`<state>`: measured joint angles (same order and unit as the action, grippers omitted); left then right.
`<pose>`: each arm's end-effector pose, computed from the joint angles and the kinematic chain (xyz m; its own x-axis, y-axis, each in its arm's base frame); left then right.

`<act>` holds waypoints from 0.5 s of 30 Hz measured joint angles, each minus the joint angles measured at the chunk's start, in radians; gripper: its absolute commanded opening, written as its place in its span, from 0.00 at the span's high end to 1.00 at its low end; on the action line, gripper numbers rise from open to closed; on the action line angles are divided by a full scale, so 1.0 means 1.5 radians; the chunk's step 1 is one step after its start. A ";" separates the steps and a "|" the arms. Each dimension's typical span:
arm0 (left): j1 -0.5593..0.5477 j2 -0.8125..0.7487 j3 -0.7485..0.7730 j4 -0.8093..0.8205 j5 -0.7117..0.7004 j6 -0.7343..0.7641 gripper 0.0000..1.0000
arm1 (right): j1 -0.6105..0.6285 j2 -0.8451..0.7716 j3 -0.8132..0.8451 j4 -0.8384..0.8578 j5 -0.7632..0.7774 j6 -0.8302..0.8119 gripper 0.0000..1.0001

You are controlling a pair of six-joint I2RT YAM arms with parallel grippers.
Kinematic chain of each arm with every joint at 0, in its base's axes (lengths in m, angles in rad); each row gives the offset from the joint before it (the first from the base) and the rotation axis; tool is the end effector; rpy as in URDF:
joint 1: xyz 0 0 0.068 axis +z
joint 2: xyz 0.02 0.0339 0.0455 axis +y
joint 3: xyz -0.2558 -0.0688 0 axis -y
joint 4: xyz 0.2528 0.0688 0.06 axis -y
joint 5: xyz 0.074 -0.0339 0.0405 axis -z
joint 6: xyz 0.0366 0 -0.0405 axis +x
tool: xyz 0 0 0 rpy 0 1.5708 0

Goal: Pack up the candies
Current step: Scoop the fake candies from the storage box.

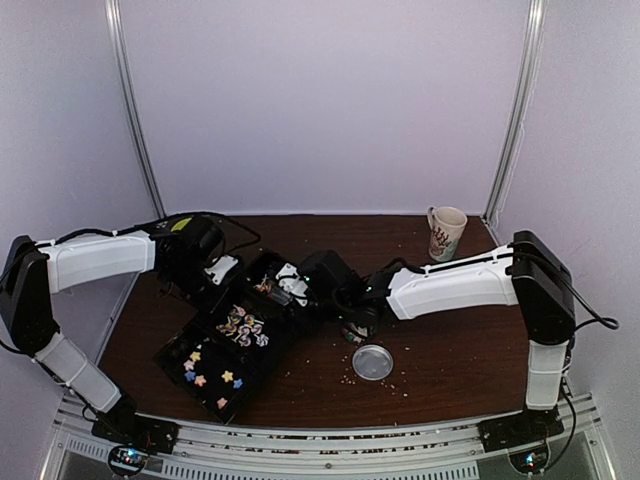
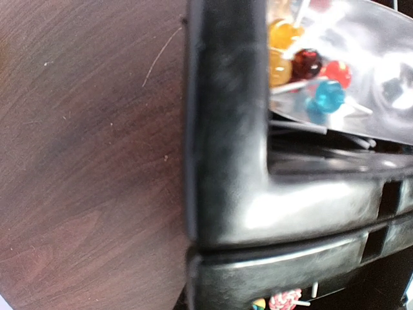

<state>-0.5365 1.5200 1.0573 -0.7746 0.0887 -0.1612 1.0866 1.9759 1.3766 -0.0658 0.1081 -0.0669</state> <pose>0.2529 -0.1542 0.2054 -0.8873 0.3417 -0.3097 0.3968 0.9079 -0.1352 0.2131 0.3967 0.1874 -0.2305 -0.5809 -0.7806 -0.8577 0.5002 -0.1190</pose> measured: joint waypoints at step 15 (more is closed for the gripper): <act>0.001 0.000 0.000 0.012 0.001 0.000 1.00 | -0.009 -0.066 -0.100 0.112 0.011 0.020 1.00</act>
<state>-0.5354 1.5200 1.0573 -0.7570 0.0906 -0.1612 1.0733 1.8767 1.2263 0.1028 0.1242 -0.0364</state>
